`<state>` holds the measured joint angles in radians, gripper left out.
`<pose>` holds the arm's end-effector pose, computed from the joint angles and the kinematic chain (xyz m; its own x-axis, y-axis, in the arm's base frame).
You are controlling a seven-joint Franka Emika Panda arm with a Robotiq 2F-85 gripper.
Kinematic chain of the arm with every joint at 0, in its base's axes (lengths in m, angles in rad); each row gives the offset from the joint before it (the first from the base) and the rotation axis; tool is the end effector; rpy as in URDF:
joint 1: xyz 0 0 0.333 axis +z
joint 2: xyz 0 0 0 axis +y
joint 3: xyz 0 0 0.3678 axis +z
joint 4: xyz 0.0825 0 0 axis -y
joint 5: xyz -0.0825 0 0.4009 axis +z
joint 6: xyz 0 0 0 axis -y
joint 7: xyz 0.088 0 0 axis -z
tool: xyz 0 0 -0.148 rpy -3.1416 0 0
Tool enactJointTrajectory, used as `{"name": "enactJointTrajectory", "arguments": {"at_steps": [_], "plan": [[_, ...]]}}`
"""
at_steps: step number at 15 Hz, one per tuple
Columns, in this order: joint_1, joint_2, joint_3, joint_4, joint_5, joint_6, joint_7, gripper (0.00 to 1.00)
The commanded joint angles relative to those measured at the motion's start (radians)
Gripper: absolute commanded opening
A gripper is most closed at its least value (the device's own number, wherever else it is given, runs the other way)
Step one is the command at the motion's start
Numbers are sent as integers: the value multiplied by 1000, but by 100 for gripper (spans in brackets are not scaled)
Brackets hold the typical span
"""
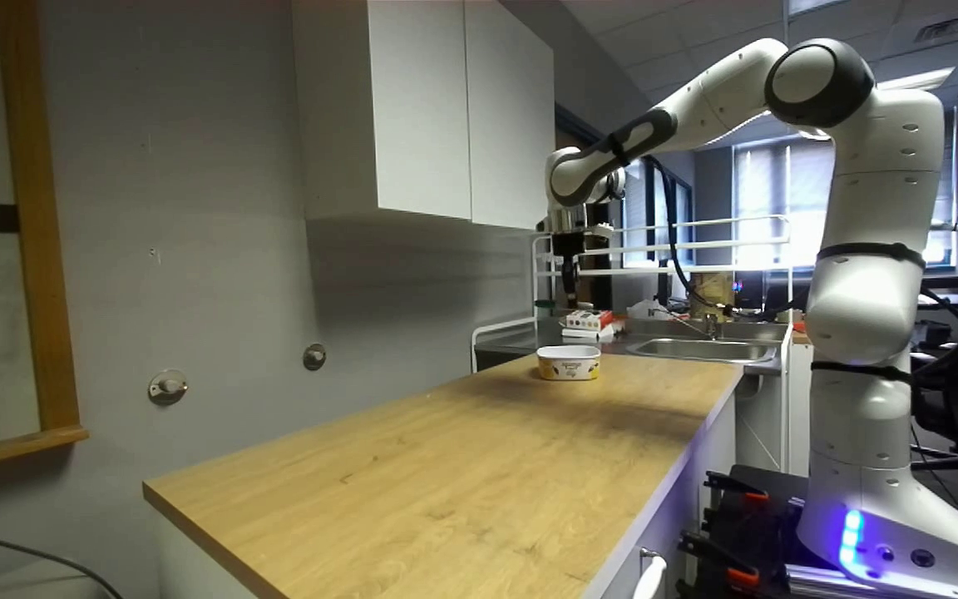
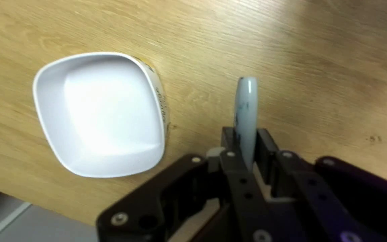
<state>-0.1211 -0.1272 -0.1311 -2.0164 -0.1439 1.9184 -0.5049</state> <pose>0.5132 -0.1510 0.5160 0.9551 0.2940 -0.0355 0.2961 -0.9479 0.1172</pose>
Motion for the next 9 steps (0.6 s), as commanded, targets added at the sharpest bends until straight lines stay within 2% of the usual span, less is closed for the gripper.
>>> {"name": "enactJointTrajectory", "arguments": {"at_steps": [1,4,9], "plan": [[-27,111,-36,203,7,-128,87,9],[-54,223,-61,358,6,-190,176,9],[-78,401,-58,541,95,-273,354,9]]}}
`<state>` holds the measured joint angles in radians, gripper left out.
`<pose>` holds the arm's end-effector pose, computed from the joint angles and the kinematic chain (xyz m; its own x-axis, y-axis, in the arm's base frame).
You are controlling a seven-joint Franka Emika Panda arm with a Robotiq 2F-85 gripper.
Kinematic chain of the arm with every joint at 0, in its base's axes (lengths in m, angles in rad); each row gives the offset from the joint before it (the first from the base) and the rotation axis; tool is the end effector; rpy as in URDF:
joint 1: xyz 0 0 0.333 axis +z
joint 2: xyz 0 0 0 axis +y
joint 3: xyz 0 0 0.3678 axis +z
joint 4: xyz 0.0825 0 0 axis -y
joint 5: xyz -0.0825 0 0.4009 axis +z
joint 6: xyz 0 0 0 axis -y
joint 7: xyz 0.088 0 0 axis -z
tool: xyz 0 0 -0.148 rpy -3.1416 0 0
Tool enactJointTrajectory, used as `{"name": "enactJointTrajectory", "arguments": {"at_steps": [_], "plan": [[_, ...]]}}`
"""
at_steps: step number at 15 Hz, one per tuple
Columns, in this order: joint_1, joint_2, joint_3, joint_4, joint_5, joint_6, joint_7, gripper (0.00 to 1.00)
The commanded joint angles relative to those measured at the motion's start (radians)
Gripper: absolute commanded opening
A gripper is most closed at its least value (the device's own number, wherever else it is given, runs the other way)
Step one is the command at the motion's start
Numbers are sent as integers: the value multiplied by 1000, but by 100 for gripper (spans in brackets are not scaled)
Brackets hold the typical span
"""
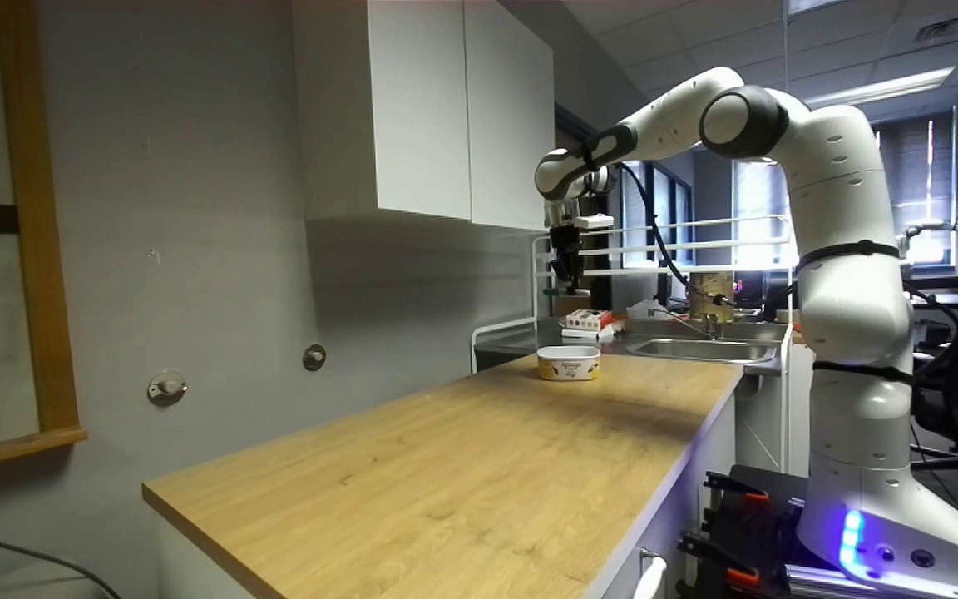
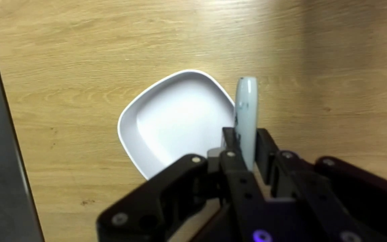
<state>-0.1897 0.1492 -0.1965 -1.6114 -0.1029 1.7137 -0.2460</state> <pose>0.5775 -0.2417 0.5407 0.9892 -0.1255 -0.0754 -0.1164 -0.9865 0.1148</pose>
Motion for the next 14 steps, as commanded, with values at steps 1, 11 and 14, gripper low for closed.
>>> {"name": "enactJointTrajectory", "arguments": {"at_steps": [1,11,14], "plan": [[-11,152,12,155,76,-78,122,9],[-43,329,23,201,199,-69,238,9],[-63,350,22,199,215,-67,243,9]]}}
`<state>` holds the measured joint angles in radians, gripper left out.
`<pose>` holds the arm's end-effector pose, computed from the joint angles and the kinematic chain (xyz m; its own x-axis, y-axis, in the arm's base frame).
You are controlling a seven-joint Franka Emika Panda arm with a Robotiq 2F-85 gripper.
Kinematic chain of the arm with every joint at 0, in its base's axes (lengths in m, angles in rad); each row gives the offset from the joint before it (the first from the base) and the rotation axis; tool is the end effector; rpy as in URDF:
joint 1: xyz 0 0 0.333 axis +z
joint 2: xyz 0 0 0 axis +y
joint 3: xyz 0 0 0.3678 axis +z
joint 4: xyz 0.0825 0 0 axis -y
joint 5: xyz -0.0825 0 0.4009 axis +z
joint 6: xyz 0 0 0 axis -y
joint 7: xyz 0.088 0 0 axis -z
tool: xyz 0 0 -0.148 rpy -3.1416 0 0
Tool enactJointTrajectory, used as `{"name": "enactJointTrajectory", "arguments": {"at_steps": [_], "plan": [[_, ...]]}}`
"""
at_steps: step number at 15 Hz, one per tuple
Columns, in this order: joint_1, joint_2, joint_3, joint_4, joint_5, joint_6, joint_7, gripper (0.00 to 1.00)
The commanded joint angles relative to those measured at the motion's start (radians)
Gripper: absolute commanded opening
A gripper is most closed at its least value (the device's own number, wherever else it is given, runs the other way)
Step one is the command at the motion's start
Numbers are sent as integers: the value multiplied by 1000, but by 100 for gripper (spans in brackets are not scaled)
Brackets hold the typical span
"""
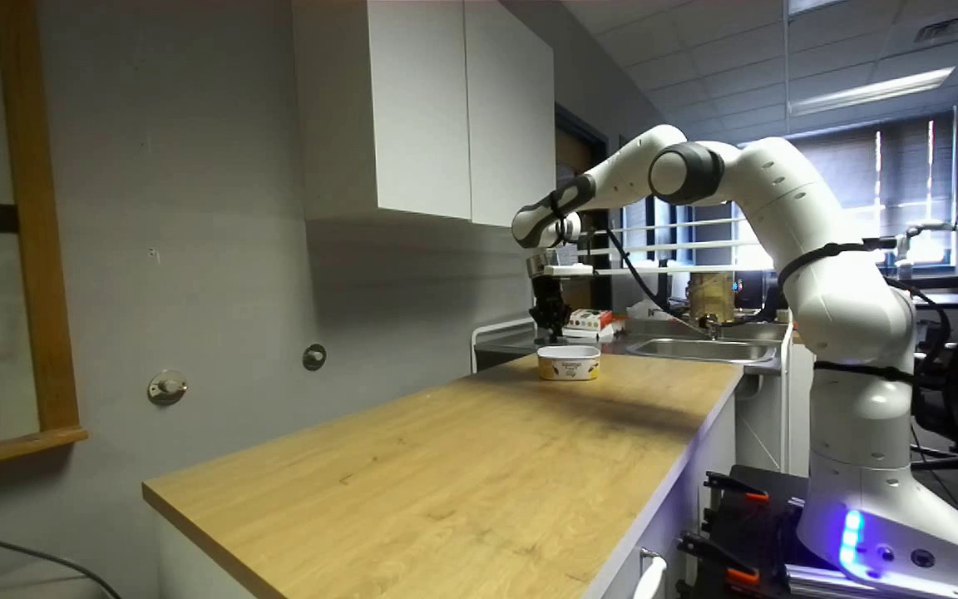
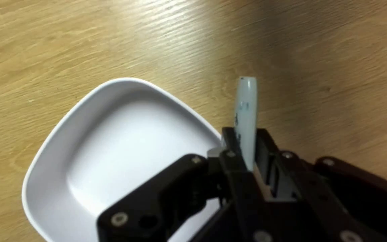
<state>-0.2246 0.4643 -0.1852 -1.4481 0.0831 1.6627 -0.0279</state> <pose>0.6468 -0.2471 0.4072 0.8980 -0.3692 -0.2393 -0.3809 -0.9246 -0.0026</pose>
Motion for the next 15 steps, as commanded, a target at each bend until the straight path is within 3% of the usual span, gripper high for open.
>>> {"name": "enactJointTrajectory", "arguments": {"at_steps": [1,15], "plan": [[-34,38,10,34,33,-18,25,9],[-86,79,9,39,79,-22,16,9]]}}
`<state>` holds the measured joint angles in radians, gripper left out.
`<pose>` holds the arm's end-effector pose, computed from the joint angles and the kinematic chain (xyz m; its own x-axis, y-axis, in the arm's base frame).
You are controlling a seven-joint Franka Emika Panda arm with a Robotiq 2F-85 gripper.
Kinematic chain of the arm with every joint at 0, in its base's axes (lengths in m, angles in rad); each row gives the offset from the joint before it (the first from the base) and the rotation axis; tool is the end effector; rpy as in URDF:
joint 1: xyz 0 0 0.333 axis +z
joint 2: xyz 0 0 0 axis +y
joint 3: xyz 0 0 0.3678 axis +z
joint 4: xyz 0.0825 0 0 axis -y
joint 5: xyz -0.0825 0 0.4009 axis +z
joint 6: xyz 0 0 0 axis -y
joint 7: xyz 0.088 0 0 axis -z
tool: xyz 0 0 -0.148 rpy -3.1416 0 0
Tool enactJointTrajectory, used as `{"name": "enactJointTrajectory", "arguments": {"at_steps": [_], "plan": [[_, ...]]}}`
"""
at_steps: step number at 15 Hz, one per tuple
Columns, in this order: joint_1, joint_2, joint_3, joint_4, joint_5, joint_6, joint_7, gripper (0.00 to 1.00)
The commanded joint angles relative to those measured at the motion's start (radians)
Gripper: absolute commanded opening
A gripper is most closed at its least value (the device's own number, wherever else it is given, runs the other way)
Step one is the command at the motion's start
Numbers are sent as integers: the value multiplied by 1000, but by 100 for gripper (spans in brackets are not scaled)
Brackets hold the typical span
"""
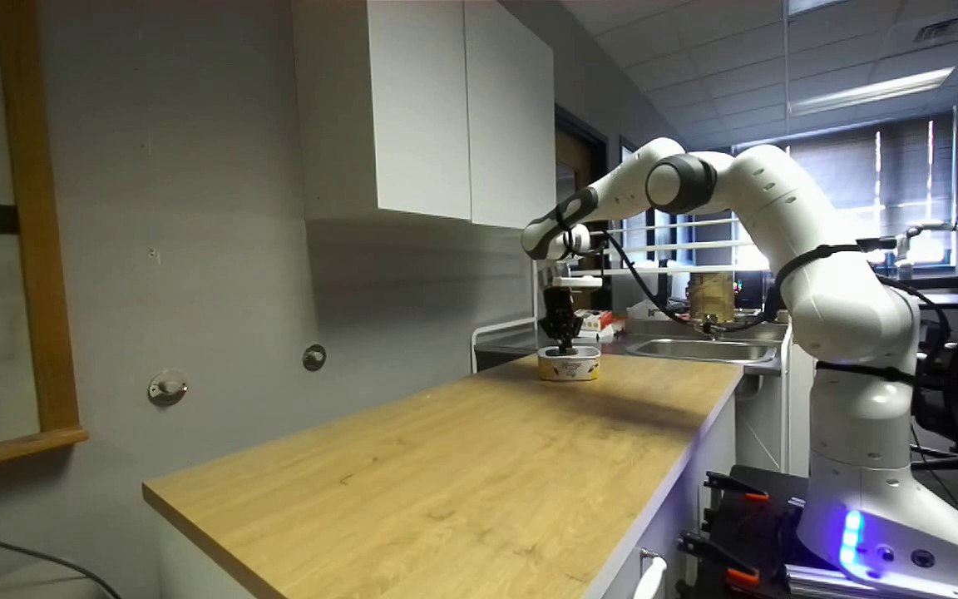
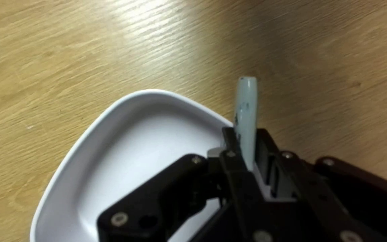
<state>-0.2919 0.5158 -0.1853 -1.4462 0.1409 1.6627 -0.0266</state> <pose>0.6358 -0.2840 0.3728 0.8560 -0.4312 -0.2851 -0.4619 -0.8857 -0.0473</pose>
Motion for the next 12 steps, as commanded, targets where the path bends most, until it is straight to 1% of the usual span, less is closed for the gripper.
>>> {"name": "enactJointTrajectory", "arguments": {"at_steps": [1,2,3,4,7,8,10,11,12], "plan": [[-22,28,9,37,24,-28,12,9],[-25,30,9,38,28,-32,11,43],[-27,31,9,38,28,-33,10,44],[-28,31,9,39,28,-35,9,50],[-26,20,10,33,22,-42,3,72],[-24,13,11,29,21,-46,2,81],[-19,-8,12,22,16,-55,0,95],[-16,-19,12,18,14,-56,1,99],[-14,-35,13,16,15,-60,-2,100]]}}
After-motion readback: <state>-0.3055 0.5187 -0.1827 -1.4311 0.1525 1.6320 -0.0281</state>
